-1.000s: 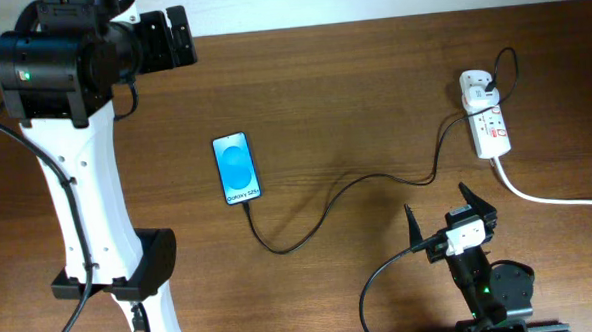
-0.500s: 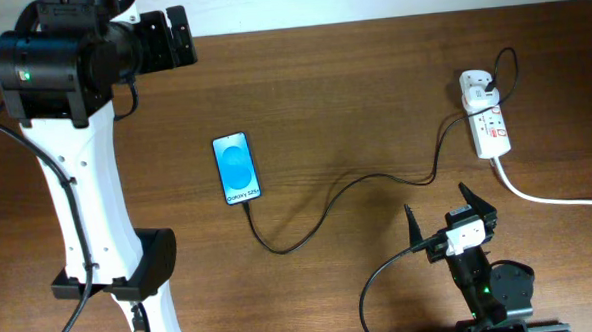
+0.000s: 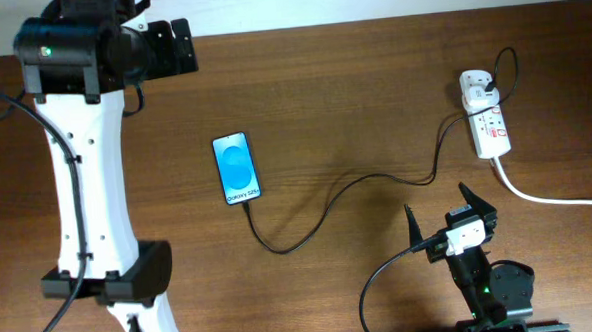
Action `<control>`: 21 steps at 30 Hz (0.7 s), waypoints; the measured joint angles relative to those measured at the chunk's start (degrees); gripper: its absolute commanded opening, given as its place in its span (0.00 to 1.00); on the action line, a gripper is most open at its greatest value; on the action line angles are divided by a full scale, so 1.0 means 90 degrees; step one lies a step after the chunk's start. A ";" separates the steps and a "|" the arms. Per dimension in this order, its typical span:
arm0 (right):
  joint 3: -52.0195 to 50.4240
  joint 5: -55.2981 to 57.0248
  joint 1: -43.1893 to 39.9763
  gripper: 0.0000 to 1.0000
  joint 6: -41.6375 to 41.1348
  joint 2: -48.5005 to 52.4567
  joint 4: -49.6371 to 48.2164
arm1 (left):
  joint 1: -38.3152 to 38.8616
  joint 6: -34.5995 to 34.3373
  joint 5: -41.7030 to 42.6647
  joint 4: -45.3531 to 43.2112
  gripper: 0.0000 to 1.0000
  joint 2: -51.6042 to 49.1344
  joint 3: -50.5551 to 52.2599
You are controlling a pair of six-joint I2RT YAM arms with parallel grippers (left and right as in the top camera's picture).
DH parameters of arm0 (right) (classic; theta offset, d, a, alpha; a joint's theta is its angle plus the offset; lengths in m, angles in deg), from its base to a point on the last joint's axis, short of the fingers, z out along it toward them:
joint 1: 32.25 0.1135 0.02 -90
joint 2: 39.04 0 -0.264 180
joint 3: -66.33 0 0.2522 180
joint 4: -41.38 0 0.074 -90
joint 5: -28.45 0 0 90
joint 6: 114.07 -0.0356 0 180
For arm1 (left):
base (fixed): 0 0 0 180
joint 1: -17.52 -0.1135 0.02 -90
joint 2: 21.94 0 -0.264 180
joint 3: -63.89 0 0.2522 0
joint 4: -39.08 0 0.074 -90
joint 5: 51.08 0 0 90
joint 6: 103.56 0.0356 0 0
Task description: Plug charger to phone and switch on socket
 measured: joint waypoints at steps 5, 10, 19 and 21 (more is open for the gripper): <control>0.0000 0.0000 0.0000 0.99 0.0000 0.0000 0.0000 | 0.0000 0.0090 -0.0109 -0.1406 0.99 0.1154 0.2050; 0.0000 0.0000 0.0000 0.98 -0.0002 0.0000 0.0000 | -0.0002 0.0423 -0.0153 -0.2487 0.99 0.2310 0.3713; 0.0000 -0.0002 0.0000 0.99 -0.0002 0.0000 0.0000 | -0.0119 0.0821 -0.0172 -0.3725 0.99 0.3699 0.5765; 0.0000 0.0000 0.0000 0.99 -0.0005 0.0000 0.0000 | -0.0177 0.0894 -0.0163 -0.3968 0.99 0.4029 0.6205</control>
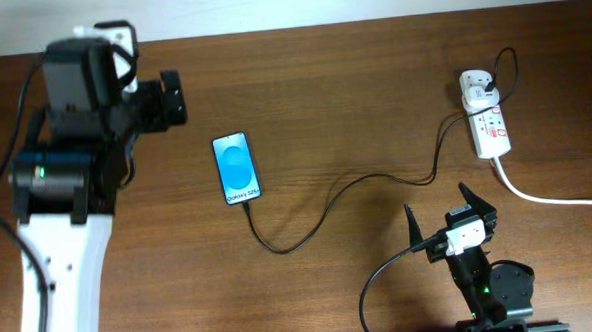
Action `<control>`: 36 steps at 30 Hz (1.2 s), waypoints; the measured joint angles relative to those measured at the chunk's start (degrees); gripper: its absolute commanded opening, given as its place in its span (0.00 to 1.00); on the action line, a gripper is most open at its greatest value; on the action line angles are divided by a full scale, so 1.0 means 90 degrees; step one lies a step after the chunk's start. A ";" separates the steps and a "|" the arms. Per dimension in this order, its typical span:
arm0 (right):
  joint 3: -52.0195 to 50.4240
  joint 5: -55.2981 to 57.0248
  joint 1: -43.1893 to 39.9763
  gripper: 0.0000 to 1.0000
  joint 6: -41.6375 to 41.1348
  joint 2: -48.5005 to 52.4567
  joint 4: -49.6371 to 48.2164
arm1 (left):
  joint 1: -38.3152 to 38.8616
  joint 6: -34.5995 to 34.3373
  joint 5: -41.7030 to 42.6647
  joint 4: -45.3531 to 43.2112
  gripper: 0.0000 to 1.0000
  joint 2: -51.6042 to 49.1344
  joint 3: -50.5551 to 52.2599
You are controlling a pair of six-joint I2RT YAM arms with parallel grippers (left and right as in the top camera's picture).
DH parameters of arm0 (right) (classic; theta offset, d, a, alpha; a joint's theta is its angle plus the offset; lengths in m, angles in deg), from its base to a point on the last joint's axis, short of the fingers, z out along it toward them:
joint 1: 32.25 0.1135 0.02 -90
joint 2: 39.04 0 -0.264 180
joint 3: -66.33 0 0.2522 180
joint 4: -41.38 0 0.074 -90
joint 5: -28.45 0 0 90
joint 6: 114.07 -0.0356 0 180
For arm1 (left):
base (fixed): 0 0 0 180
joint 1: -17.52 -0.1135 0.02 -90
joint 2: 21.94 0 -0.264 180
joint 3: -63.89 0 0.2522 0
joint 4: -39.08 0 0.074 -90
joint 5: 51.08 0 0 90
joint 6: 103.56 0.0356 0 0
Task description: Plug charger to phone and switch on socket
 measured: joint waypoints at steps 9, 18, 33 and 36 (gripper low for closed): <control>0.0000 0.0000 0.0000 0.99 0.0000 0.0002 0.0000 | -0.0226 0.1319 0.0760 -0.2674 0.99 0.1858 0.2909; 0.0000 0.0002 0.0000 0.99 0.0002 0.0002 0.0000 | -0.0522 0.1945 0.1139 -0.5588 0.99 0.4104 0.6489; 0.0000 0.0002 0.0000 0.99 0.0002 -0.0005 0.0000 | -0.0702 0.3058 0.1188 -0.6484 0.99 0.7274 0.9940; 0.0000 0.0002 0.0000 0.99 0.0002 -0.0005 0.0000 | -0.0714 0.3191 0.1190 -0.6419 0.99 0.7759 1.0324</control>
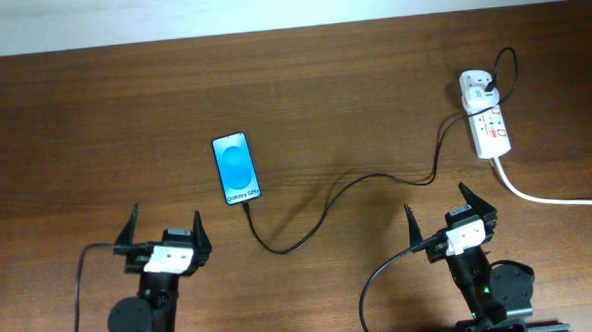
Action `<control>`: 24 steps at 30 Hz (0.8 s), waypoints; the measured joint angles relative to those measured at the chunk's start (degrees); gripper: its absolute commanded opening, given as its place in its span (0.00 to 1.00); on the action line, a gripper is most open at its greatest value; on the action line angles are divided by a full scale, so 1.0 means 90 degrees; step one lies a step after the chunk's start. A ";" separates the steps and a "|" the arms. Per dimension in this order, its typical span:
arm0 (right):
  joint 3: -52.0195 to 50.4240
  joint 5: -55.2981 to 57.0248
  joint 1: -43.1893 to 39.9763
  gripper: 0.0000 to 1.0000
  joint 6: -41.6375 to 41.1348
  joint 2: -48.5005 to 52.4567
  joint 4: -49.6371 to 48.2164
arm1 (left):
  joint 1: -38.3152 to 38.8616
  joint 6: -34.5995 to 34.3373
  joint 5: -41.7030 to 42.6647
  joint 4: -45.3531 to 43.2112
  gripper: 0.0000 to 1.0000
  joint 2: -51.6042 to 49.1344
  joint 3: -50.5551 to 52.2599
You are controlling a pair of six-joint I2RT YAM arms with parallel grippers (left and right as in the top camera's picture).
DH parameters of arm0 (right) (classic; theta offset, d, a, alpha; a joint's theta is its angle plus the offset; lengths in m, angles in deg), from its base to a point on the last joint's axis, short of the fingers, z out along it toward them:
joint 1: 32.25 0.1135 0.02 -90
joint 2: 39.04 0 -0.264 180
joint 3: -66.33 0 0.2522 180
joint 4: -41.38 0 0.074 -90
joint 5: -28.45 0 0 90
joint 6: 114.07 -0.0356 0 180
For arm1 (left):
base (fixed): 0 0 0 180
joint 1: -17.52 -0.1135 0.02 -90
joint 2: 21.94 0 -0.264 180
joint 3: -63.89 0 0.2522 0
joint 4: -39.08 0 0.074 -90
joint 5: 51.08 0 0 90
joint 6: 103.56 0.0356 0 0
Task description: Plug charger to phone and switch on socket
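Note:
A phone (237, 169) with a lit blue screen lies flat on the wooden table. A black charger cable (347, 189) runs from the phone's near end across the table to a white plug (475, 84) seated in a white socket strip (491, 127) at the far right. My left gripper (167, 230) stands open near the front edge, below and left of the phone, nothing between its fingers. Near the front right, my right gripper (440, 212) is open too, below the cable and empty.
A thick white mains lead (553, 199) runs from the socket strip off the right edge. The dark wooden table (94, 125) ends at a pale wall along the back.
My left arm has come back from the far left of the table, beside the phone, to the front edge. Phone, cable, socket strip and right arm are unchanged.
My left arm first stretched far over the table's back left corner, its gripper beyond the phone. Then it stood a little nearer, left of the phone. Now it rests folded at the front edge. The phone stayed lit with the cable at its near end throughout.

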 measured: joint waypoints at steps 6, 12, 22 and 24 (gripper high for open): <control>0.0000 0.0000 0.0000 0.99 0.0002 0.0000 0.0002 | -0.0039 0.0180 -0.0002 0.0792 0.99 0.0753 0.0342; 0.0000 0.0000 0.0000 0.99 0.0000 -0.0002 0.0000 | -0.0039 0.0364 -0.0015 0.0974 0.99 0.1027 0.0357; 0.0000 0.0000 0.0000 0.99 0.0000 -0.0002 0.0000 | -0.0039 0.0420 -0.0056 0.0986 0.99 0.1027 0.0357; 0.0000 0.0000 0.0000 0.99 -0.0002 -0.0002 0.0000 | -0.0039 0.0420 -0.0058 0.0986 0.99 0.1027 0.0357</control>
